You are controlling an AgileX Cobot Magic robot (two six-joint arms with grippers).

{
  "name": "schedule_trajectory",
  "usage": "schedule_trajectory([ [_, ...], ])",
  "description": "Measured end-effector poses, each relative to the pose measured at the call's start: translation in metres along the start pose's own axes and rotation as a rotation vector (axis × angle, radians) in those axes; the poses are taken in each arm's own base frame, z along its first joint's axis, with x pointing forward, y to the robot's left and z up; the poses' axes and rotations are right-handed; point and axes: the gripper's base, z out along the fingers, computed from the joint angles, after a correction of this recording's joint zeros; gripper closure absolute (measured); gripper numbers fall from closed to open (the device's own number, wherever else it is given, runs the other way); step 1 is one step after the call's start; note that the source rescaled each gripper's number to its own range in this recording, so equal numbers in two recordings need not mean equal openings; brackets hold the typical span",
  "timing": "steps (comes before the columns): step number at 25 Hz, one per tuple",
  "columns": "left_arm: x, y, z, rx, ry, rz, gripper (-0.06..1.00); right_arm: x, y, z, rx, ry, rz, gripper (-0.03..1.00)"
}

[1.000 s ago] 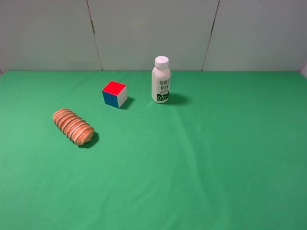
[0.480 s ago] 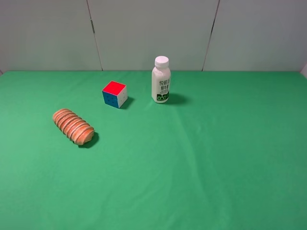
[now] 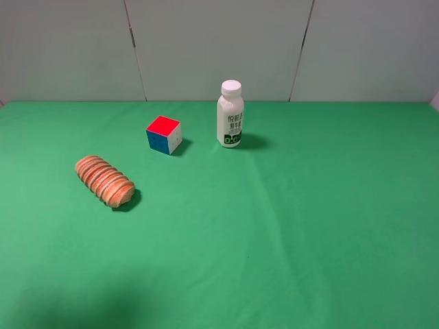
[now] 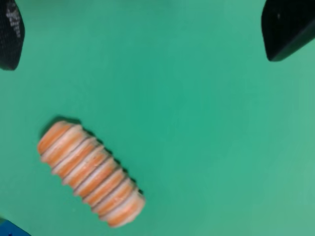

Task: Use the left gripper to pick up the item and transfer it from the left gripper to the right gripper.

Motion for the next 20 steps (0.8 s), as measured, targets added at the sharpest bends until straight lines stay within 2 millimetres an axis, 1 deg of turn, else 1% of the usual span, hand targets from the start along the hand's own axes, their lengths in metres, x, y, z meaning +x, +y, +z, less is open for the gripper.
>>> schedule_trajectory([
  [7, -0.02, -0.008, 0.042, 0.058, 0.121, -0.081, -0.06, 0.0, 0.0, 0.0, 0.0, 0.0, 0.0, -0.03],
  [8, -0.02, -0.008, 0.042, 0.058, 0.121, -0.081, -0.06, 0.0, 0.0, 0.0, 0.0, 0.0, 0.0, -0.03],
  [11, -0.026, -0.011, 0.056, 0.074, 0.144, -0.108, -0.06, 0.0, 0.0, 0.0, 0.0, 0.0, 0.0, -0.03],
  [12, -0.03, -0.015, 0.066, 0.077, 0.153, -0.107, -0.06, 0.0, 0.0, 0.0, 0.0, 0.0, 0.0, -0.03],
  [17, -0.033, -0.034, 0.094, 0.09, 0.198, -0.137, -0.06, 0.0, 0.0, 0.0, 0.0, 0.0, 0.0, -0.03],
  [20, -0.032, -0.046, 0.111, 0.082, 0.227, -0.144, -0.06, 0.0, 0.0, 0.0, 0.0, 0.0, 0.0, -0.03],
])
